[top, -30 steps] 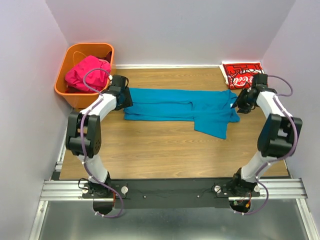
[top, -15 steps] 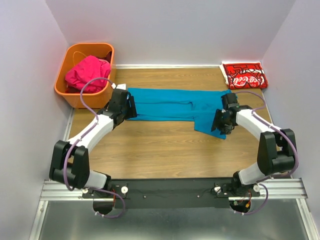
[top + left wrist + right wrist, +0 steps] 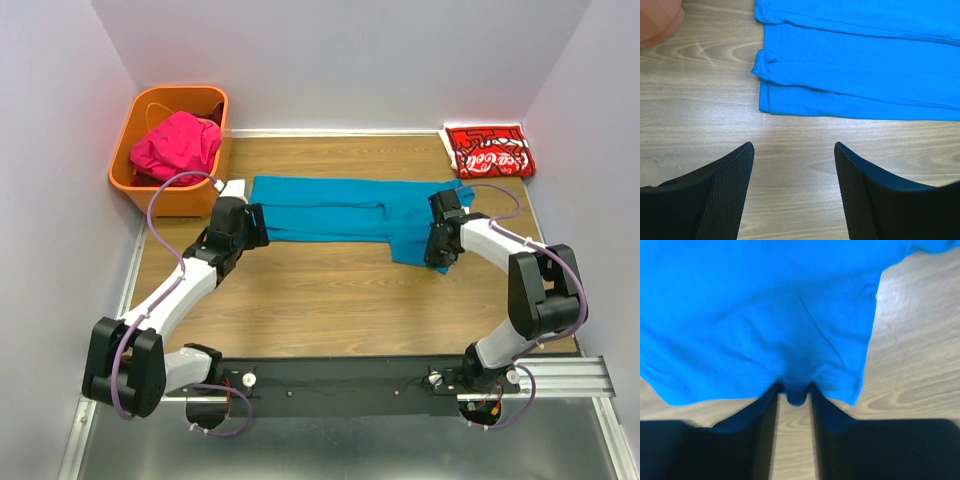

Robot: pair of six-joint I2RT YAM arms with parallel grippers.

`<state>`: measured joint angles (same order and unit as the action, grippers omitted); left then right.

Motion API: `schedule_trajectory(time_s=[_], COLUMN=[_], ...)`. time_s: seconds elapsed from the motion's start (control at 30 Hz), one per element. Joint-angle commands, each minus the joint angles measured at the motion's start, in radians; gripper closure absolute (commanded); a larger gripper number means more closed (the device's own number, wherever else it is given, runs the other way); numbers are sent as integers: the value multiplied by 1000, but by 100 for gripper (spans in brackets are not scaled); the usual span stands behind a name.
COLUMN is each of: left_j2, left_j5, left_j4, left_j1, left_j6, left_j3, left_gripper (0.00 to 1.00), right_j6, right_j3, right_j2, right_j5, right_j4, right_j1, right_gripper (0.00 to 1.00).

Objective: Fold and stack the t-shirts

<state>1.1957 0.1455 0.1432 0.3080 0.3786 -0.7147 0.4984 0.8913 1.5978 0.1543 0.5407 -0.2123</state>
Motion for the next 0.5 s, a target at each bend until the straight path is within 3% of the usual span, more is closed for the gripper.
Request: schedule_trajectory(time_s=[0.0, 0.1, 0.2, 0.47], left_j2=[-28, -31, -33, -38], left_j5=[5, 5, -6, -107], left_j4=[-85, -97, -100, -131], left_j1=[5, 5, 3, 5], left_j6=[-15, -23, -29, -6], left_j3=[18, 17, 6, 15], left_gripper=[27, 27, 27, 27], right_j6=[6, -4, -14, -35], right_j3=[-22, -2, 61, 334], right_j2=[88, 62, 22, 71], right_j5=[76, 50, 48, 125], right_j4=[-45, -33, 19, 67], right_j1=[-6, -4, -4, -4], right_gripper=[79, 94, 99, 100])
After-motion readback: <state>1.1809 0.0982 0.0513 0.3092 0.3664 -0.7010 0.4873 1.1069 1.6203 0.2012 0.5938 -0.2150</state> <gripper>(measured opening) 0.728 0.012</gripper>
